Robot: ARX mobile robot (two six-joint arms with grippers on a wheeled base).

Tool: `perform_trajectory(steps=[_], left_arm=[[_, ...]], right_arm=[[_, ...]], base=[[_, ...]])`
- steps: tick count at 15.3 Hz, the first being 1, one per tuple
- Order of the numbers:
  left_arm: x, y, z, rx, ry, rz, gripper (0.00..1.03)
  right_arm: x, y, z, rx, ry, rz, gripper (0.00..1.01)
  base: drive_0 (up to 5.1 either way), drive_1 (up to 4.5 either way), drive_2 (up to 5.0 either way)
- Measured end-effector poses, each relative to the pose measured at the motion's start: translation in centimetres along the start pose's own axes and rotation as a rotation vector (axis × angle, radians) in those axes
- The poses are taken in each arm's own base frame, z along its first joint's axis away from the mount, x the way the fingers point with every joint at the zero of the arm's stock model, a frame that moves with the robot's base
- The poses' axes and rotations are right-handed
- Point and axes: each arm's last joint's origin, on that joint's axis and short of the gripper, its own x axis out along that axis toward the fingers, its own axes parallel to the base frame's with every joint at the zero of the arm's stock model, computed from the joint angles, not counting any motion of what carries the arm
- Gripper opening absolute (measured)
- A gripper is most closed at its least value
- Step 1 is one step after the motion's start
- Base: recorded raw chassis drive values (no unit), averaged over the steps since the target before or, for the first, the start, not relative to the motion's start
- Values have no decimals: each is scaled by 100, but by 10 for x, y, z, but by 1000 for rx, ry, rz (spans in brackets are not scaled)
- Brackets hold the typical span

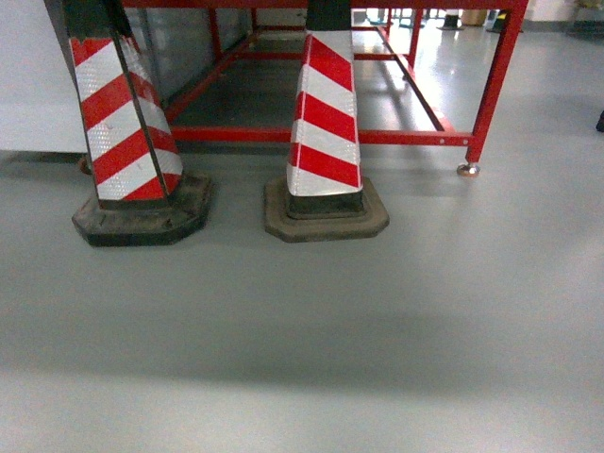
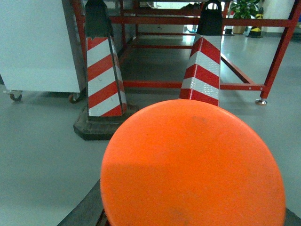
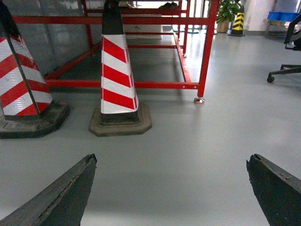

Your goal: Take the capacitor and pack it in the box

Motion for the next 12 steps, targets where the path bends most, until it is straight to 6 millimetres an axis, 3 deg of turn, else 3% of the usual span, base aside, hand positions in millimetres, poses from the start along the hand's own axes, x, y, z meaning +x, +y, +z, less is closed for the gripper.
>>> perform_trajectory(steps=[12], left_arm=[[0,0,0,0,-2,-2,44]], right_arm=[[0,0,0,0,0,-2,98]], base=[[4,410,-401]])
